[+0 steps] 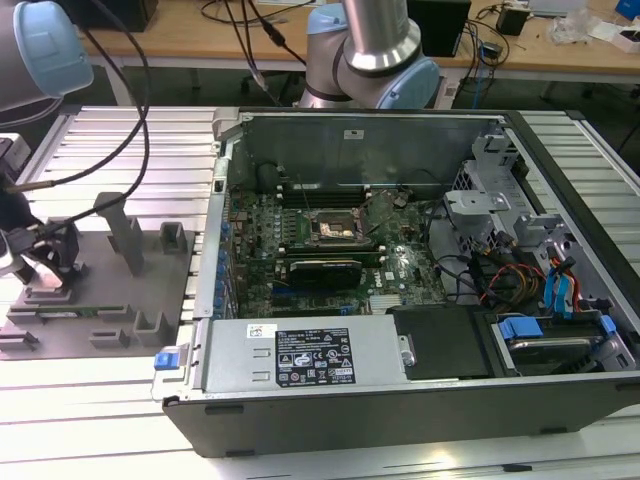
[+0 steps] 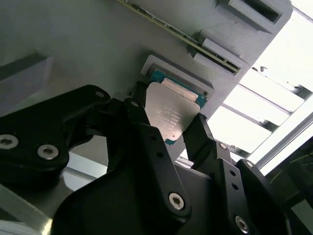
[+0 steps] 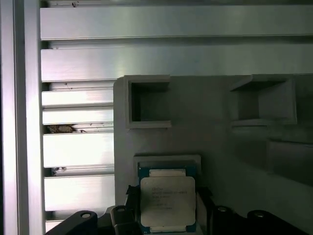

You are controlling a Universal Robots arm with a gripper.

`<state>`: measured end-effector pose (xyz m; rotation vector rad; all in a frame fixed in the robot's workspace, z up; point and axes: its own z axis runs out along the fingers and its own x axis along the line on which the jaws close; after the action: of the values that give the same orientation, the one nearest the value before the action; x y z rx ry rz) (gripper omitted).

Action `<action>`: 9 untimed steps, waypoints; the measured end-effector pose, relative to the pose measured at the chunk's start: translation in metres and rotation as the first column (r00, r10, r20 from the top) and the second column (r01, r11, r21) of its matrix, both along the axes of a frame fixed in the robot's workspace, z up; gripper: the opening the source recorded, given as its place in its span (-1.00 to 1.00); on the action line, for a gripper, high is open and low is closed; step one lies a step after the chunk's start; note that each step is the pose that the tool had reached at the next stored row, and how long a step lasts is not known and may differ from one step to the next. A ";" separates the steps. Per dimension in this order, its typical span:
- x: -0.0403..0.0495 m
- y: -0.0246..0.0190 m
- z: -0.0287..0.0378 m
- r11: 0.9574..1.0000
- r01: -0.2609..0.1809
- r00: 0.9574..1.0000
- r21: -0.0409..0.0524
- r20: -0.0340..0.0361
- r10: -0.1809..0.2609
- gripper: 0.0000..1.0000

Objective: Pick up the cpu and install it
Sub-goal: 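Pick up the cpu and move it towards the insertion slot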

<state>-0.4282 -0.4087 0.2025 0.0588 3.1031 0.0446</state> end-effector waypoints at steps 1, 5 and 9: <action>0.0000 0.0001 0.0021 1.000 0.000 1.000 0.000 0.000 0.000 0.09; 0.0000 0.0004 0.0159 1.000 0.000 1.000 -0.002 0.000 0.000 0.09; 0.0000 0.0008 0.0271 1.000 0.000 1.000 -0.004 0.000 0.000 0.09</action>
<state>-0.4282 -0.4079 0.2296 0.0587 3.1031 0.0382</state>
